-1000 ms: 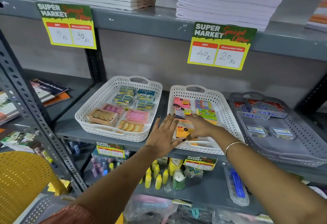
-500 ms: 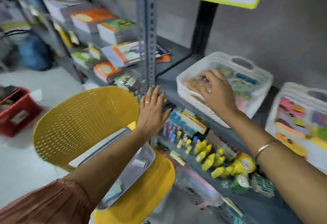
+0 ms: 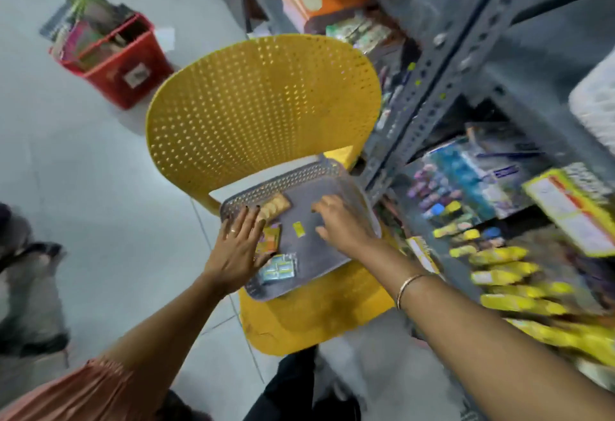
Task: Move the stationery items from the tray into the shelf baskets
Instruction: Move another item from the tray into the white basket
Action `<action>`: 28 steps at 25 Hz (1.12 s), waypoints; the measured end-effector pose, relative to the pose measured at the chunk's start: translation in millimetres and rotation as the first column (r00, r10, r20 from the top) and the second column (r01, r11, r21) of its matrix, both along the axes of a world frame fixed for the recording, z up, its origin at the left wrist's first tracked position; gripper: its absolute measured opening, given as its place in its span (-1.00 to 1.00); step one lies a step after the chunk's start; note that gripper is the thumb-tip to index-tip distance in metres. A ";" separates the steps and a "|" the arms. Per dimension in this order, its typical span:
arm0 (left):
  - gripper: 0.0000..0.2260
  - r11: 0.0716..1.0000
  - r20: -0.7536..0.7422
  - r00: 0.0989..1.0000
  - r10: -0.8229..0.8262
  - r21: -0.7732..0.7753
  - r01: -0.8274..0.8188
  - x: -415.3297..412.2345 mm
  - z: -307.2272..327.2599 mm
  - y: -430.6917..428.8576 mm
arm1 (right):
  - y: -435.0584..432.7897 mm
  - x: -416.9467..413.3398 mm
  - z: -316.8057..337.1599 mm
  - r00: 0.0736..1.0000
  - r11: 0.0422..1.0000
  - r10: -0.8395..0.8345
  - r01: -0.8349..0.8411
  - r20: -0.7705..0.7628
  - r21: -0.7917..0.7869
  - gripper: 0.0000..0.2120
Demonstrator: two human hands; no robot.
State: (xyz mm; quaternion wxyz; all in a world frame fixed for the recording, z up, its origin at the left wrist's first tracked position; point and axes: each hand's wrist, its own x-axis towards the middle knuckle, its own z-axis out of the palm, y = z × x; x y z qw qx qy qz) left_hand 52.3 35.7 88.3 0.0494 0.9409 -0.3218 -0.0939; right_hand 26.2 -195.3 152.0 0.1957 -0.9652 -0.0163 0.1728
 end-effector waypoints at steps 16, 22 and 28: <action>-0.38 0.991 -0.067 0.993 -0.100 0.082 0.106 -30.7 -110.2 41.8 | 91.5 -0.9 -165.7 0.933 0.920 0.309 -0.342 -0.182 -0.190 -0.59; -0.43 0.992 -0.026 0.995 -0.101 0.071 0.102 -31.6 -113.6 42.3 | 64.7 -5.1 -165.4 0.929 0.927 0.301 -0.338 -0.216 -0.164 -0.52; -0.38 0.987 -0.078 0.992 -0.096 0.119 0.105 -29.9 -106.2 39.2 | 32.6 -1.3 -133.3 0.956 0.975 0.160 -0.192 -0.247 -0.111 -0.41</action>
